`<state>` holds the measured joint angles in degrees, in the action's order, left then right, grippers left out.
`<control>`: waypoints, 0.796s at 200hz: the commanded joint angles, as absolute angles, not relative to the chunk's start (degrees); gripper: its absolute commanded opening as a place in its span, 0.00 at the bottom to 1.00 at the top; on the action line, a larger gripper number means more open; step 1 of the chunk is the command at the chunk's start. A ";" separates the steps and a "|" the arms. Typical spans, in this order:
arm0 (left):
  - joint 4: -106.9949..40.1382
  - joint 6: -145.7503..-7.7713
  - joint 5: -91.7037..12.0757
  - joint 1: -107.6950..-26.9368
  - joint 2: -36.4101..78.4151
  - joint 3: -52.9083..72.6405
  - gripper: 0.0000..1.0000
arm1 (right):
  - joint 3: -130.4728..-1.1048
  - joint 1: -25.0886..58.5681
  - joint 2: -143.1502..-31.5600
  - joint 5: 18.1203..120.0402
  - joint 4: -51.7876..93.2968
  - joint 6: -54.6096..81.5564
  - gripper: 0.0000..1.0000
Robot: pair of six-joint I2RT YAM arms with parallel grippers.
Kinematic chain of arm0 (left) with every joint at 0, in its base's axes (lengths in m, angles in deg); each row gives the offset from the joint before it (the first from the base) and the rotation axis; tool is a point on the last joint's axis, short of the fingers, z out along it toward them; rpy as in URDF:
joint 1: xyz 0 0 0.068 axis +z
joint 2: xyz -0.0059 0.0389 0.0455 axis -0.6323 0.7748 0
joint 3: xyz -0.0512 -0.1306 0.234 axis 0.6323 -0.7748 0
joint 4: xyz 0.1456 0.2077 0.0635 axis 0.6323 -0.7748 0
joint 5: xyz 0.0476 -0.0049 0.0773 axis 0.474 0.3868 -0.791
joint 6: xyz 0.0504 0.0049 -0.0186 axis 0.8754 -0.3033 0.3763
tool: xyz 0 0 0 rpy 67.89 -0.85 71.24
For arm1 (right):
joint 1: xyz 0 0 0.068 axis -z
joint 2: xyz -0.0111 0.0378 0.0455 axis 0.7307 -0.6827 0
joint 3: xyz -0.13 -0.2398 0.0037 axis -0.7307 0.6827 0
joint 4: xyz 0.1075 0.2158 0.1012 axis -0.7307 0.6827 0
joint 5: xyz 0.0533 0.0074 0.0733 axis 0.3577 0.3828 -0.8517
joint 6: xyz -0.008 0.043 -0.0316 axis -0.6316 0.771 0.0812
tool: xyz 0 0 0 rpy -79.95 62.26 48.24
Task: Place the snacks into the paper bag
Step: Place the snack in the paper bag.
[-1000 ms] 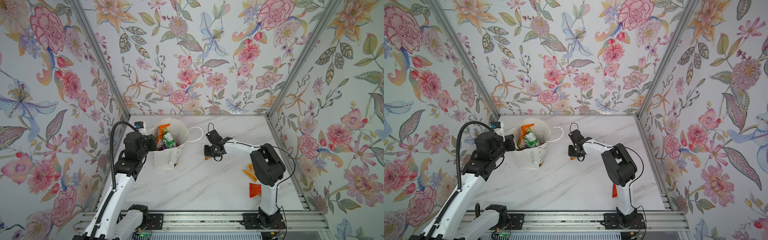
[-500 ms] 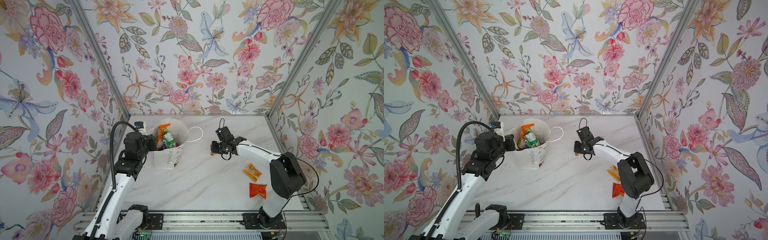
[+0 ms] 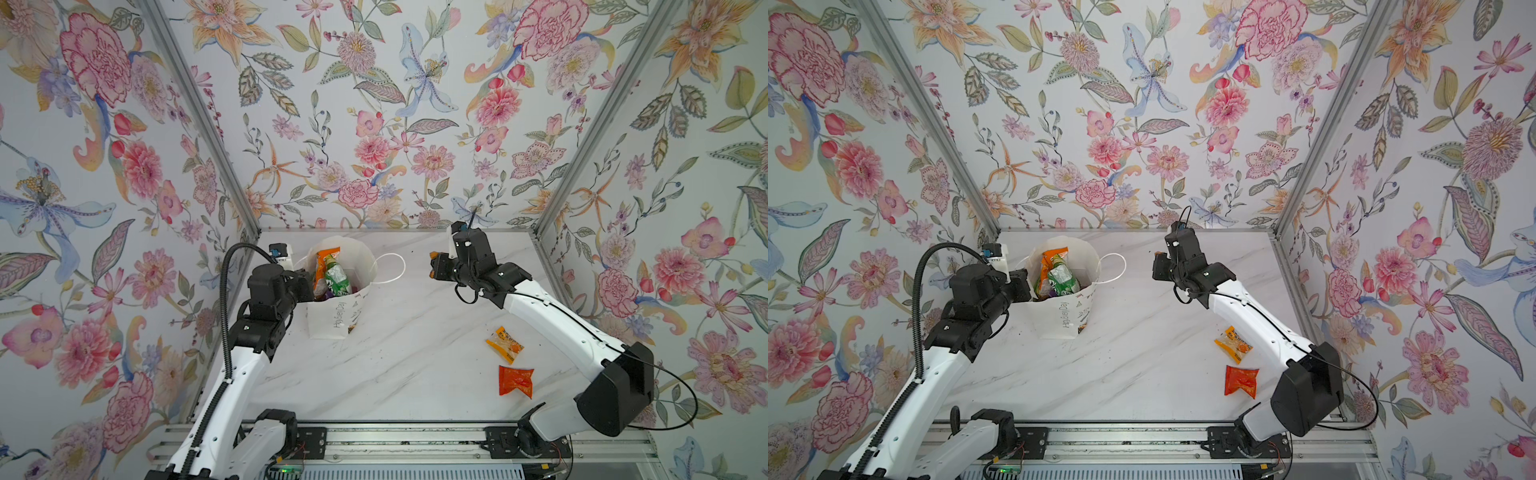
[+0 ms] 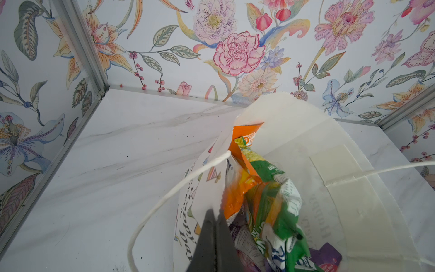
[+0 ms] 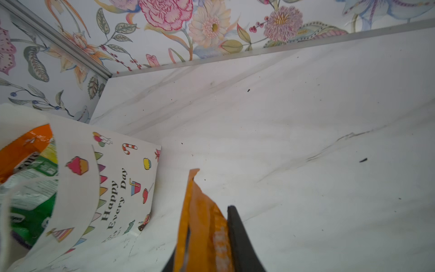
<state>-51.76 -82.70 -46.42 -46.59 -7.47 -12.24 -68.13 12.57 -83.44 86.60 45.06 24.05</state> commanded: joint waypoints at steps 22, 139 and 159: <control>-50.61 -82.39 -45.80 -45.70 -8.15 -12.97 0.00 | -74.00 6.74 -80.68 95.03 46.28 18.67 0.03; -50.53 -82.38 -45.63 -45.65 -8.20 -13.05 0.00 | -88.62 -4.43 -89.31 98.61 46.31 12.22 0.02; -50.53 -82.39 -45.54 -45.66 -8.27 -13.05 0.00 | -91.54 -6.42 -92.12 98.49 46.31 10.92 0.02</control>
